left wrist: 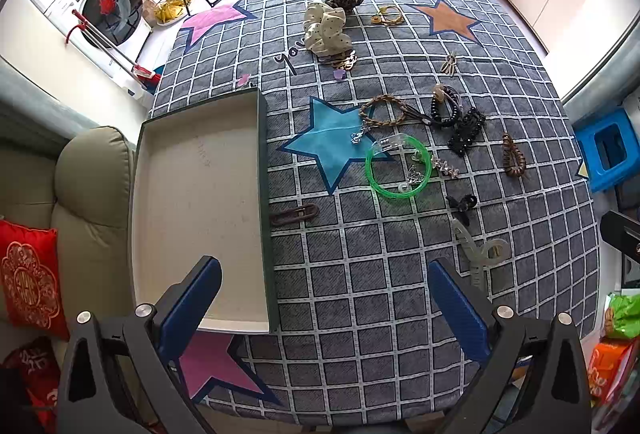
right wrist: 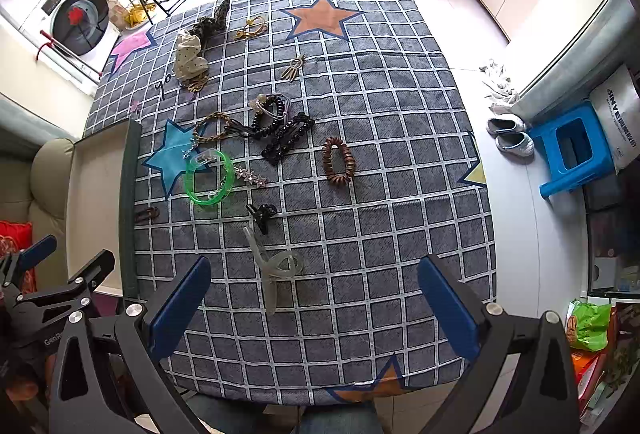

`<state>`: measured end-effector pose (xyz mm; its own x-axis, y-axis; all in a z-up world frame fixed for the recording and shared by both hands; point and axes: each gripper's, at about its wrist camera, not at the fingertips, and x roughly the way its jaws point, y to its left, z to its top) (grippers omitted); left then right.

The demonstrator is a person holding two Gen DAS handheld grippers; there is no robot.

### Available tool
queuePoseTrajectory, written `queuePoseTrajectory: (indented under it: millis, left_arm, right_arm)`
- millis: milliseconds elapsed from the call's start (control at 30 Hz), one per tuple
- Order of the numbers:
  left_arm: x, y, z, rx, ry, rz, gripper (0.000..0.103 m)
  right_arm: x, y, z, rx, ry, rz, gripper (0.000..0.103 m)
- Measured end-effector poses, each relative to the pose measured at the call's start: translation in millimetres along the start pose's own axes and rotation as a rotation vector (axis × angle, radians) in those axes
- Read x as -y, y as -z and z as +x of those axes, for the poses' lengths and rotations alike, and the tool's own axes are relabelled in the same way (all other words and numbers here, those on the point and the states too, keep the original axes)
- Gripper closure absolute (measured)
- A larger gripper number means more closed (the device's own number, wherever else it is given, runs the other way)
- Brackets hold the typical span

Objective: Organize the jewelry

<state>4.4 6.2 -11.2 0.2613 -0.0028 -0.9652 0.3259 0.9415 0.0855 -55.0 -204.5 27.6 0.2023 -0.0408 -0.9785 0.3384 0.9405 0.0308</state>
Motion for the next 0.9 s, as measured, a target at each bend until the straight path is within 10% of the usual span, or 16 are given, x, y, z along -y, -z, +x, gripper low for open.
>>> queuePoseTrajectory:
  millis: [900]
  left_arm:
    - [0.1, -0.9, 0.5, -0.002, -0.002, -0.001, 0.000]
  right_arm:
    - [-2.2, 0.9, 2.2, -0.004, -0.001, -0.002, 0.000]
